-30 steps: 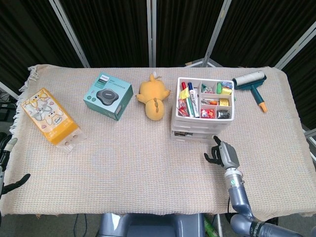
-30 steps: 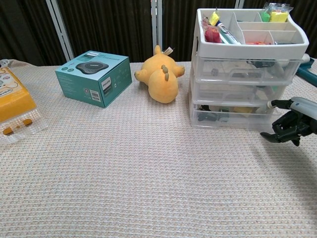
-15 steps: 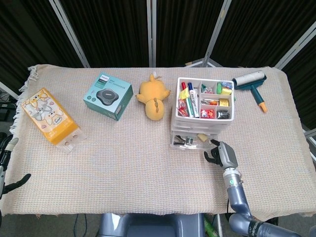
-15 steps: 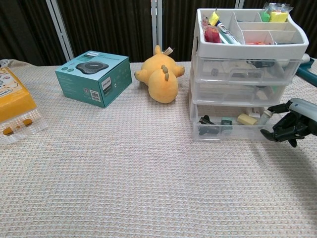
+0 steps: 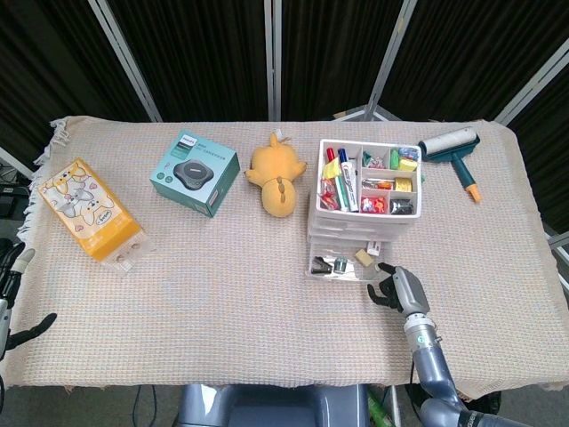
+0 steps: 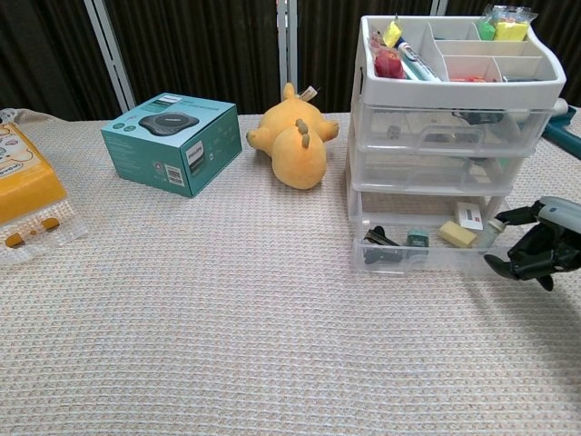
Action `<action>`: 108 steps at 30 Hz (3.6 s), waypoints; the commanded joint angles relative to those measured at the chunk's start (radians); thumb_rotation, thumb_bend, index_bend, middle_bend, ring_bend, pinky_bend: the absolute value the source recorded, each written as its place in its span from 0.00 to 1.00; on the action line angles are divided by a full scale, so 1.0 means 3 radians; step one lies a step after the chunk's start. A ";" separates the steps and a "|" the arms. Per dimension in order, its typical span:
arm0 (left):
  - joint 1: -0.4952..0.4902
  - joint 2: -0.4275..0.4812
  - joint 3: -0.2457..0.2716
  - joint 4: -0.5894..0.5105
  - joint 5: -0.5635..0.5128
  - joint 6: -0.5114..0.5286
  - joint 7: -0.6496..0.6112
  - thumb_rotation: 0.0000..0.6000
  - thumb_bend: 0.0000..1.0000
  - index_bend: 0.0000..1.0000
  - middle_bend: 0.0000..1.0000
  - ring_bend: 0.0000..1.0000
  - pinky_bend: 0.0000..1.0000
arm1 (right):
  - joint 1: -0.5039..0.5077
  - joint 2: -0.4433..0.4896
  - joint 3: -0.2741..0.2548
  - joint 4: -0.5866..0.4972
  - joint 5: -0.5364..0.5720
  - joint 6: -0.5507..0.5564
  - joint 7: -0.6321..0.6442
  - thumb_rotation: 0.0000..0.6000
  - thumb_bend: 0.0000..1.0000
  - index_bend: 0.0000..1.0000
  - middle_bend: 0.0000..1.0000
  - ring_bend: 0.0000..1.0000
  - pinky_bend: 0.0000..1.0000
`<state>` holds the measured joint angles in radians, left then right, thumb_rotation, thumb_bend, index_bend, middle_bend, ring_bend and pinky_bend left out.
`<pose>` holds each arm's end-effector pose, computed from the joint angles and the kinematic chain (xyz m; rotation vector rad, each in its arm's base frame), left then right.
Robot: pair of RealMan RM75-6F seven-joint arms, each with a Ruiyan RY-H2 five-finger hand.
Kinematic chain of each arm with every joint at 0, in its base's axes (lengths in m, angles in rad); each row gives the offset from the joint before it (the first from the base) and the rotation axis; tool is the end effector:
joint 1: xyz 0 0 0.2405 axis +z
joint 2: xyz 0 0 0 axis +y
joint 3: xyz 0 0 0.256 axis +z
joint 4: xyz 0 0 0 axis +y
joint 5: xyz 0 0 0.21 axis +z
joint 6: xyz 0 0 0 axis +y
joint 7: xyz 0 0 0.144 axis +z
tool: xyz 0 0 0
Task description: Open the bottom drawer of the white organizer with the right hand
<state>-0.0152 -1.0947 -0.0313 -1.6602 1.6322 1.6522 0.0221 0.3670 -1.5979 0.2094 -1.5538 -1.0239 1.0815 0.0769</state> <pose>-0.2898 0.1538 0.1749 -1.3692 -0.7861 -1.0193 -0.2399 -0.2676 -0.0162 1.1827 -1.6664 1.0842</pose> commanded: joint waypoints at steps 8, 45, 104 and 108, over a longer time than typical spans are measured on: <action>0.0005 0.0001 0.0000 0.0001 0.0001 0.0012 -0.0004 1.00 0.15 0.00 0.00 0.00 0.00 | -0.0086 0.0089 -0.0095 -0.0173 -0.0145 0.0035 0.0066 1.00 0.37 0.67 0.88 0.89 0.74; 0.0049 0.0032 -0.0064 0.0036 -0.0062 0.0125 -0.0137 1.00 0.15 0.00 0.00 0.00 0.00 | 0.0227 0.0384 -0.0117 0.0212 -0.1603 0.0520 -0.0640 1.00 0.02 0.38 0.86 0.83 0.60; -0.0081 -0.0094 -0.0231 0.0040 -0.0404 -0.0099 0.0150 1.00 0.16 0.00 0.00 0.00 0.00 | 0.1254 -0.0797 -0.1207 0.4129 -0.3157 0.1321 0.0536 1.00 0.00 0.37 0.97 0.92 0.65; -0.0094 -0.0097 -0.0246 0.0030 -0.0453 -0.0131 0.0175 1.00 0.16 0.00 0.00 0.00 0.00 | 0.1296 -0.0850 -0.1282 0.4264 -0.3177 0.1326 0.0561 1.00 0.00 0.36 0.97 0.92 0.65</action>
<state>-0.0426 -1.1237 -0.1041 -1.6505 1.4977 1.6140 0.0735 0.7508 -1.8464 -0.1671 -0.2853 -1.9746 1.4784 0.2430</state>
